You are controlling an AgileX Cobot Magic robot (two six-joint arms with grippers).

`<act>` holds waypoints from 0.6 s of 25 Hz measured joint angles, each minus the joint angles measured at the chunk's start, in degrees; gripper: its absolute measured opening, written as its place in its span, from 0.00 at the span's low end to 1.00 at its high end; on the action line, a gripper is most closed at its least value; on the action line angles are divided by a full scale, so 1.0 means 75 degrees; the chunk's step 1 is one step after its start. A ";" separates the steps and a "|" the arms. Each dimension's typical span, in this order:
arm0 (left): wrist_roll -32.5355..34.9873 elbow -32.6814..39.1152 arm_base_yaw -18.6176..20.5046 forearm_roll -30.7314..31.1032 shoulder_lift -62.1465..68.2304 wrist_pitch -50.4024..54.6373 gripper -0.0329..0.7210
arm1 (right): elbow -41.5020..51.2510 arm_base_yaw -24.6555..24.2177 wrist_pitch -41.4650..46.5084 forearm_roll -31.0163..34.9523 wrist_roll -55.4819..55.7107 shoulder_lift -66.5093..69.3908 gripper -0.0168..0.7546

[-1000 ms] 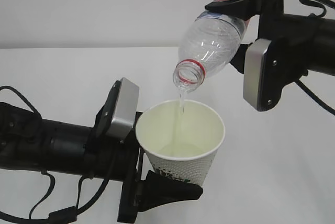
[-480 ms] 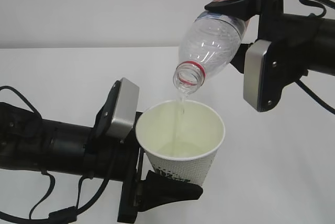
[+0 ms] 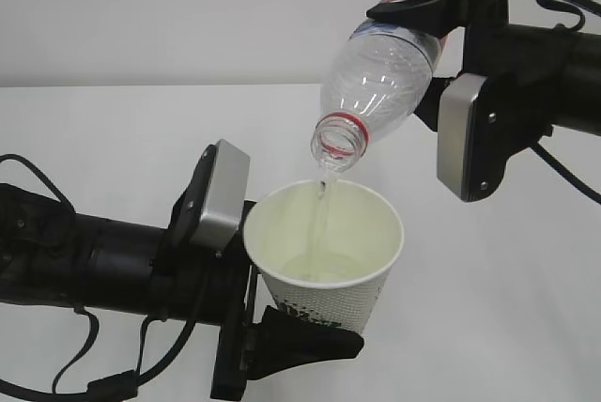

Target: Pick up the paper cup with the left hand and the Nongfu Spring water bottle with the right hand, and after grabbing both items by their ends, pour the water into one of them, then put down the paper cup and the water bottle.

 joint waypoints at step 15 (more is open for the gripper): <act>0.0000 0.0000 0.0000 0.0000 0.0000 0.0018 0.74 | 0.0000 0.0000 0.0000 0.0000 -0.0083 0.0000 0.64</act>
